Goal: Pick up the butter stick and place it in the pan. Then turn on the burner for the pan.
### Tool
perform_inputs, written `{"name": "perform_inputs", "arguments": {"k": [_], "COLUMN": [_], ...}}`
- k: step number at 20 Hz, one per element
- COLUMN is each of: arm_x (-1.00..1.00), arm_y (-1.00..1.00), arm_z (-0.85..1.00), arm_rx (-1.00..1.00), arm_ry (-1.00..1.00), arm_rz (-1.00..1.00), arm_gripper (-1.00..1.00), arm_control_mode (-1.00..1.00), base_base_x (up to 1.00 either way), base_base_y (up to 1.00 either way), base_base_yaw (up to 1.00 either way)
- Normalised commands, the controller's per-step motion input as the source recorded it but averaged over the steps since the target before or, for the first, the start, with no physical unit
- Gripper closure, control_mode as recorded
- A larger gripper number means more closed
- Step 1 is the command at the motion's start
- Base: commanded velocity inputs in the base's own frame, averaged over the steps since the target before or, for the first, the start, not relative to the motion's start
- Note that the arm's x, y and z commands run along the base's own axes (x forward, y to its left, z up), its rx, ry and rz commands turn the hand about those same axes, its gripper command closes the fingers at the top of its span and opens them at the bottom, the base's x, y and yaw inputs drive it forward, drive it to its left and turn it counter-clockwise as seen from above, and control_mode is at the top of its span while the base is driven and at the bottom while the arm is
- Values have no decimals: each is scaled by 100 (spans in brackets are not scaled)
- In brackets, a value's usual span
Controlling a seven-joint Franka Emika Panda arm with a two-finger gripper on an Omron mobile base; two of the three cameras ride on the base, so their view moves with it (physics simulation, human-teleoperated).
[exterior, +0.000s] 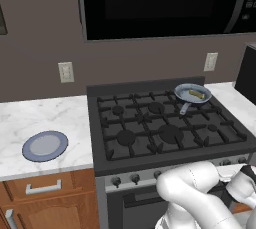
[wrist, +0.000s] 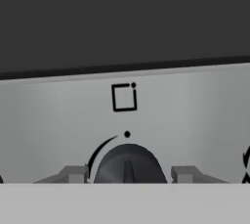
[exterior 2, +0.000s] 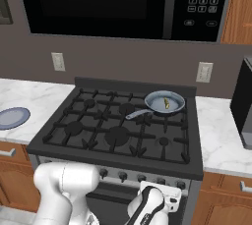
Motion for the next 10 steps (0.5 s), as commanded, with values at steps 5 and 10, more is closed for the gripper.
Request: {"name": "perform_inputs", "arguments": {"k": [5,10], "arm_x": [3,5], "arm_y": [-1,-5], "arm_z": [0,0], "arm_rx": [0,-1], "arm_ry": [0,1], "arm_rz": [1,4], "arm_gripper": [100,100], "arm_control_mode": [-100,-100], "base_base_x": [0,0], "base_base_y": [0,0], "base_base_yaw": [0,0]}}
